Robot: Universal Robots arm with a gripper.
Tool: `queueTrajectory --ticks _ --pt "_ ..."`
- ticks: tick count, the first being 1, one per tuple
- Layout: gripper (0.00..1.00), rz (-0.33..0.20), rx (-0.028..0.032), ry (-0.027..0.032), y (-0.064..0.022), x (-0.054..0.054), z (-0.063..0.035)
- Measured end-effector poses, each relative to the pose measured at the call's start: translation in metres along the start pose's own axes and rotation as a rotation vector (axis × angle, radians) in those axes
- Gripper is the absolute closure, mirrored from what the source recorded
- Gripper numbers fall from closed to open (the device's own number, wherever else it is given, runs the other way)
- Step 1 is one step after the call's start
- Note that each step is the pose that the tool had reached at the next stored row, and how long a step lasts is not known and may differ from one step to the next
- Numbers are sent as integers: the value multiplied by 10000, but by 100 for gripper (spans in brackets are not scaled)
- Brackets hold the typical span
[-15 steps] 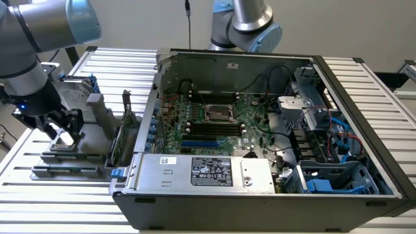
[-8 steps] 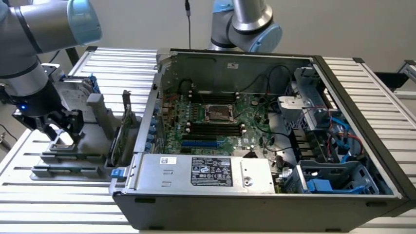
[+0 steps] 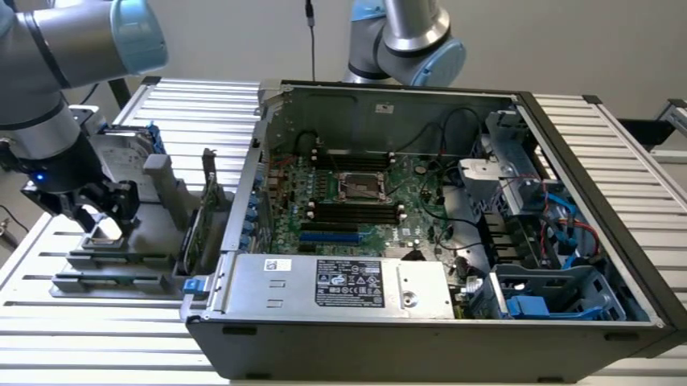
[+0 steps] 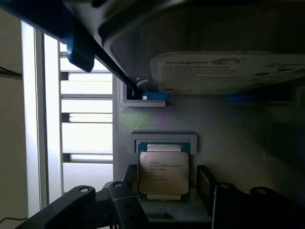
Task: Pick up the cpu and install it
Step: 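Pick up the cpu and move it towards the insertion slot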
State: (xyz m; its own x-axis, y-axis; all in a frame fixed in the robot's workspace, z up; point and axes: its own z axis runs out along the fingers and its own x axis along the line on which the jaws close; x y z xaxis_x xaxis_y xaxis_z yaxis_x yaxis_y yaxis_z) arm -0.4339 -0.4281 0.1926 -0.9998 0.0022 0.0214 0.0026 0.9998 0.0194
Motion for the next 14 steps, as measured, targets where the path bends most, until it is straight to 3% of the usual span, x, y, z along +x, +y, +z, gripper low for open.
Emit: queueTrajectory --ticks 14 --pt "38 -44 1 -19 15 16 61"
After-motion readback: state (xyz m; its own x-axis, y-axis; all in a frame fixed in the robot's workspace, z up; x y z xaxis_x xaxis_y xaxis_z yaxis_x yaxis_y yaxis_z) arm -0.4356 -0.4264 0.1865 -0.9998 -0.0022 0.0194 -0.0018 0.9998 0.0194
